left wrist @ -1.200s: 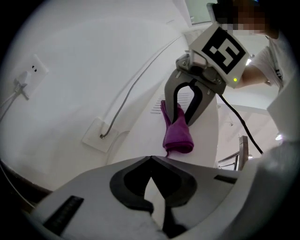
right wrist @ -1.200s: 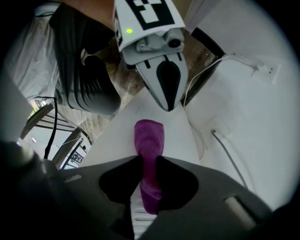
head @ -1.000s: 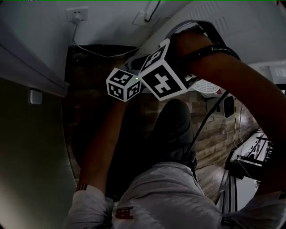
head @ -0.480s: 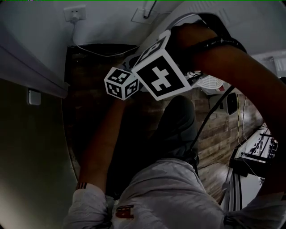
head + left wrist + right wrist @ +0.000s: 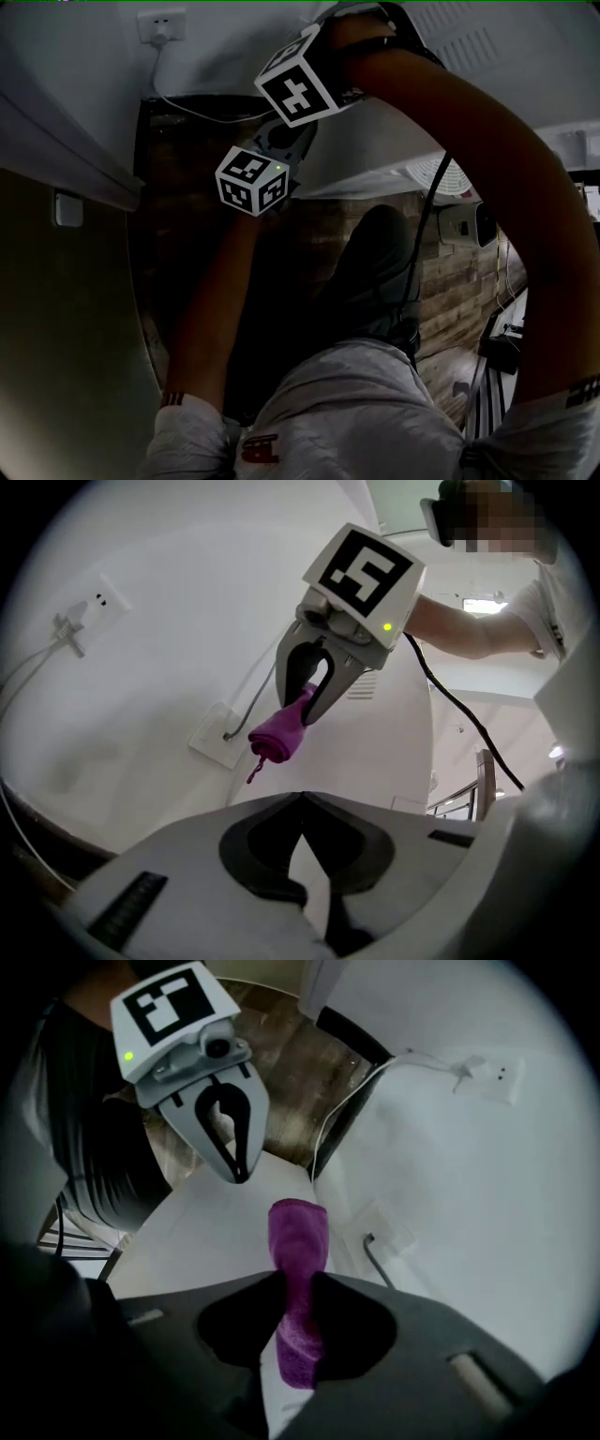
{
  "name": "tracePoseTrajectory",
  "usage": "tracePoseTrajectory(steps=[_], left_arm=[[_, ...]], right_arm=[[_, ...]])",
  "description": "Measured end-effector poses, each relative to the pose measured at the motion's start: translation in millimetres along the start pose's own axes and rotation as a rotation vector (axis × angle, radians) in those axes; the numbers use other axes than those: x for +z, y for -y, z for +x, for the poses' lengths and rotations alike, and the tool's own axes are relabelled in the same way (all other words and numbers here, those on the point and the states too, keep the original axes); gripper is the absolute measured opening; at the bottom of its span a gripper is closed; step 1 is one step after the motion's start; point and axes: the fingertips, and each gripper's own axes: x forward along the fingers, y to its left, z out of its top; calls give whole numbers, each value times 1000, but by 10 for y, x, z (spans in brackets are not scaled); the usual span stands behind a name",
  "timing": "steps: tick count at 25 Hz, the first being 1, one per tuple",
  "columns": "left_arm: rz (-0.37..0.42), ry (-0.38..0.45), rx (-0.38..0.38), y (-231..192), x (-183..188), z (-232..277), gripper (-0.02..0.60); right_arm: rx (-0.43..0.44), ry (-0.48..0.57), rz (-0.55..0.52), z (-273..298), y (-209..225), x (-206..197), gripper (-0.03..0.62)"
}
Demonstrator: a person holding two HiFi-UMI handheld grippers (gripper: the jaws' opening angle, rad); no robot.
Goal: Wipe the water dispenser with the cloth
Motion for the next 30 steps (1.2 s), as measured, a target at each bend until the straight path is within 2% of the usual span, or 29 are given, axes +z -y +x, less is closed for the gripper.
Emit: tracePoseTrajectory(steps=[9, 18, 24, 30], left_arm=[[-29, -34, 5, -86, -302, -17, -2], [-58, -3, 43, -242, -394, -48, -2], [-75, 1, 45, -273, -442, -52, -2], [-74, -29, 43, -334, -565, -63, -2]], right_arm=[[-41, 18, -6, 731, 301, 264, 94], [-9, -11, -3, 1168, 281, 351, 94], [23, -20, -4, 1143, 203, 348, 94], [129, -19, 9, 780, -209, 298, 94]])
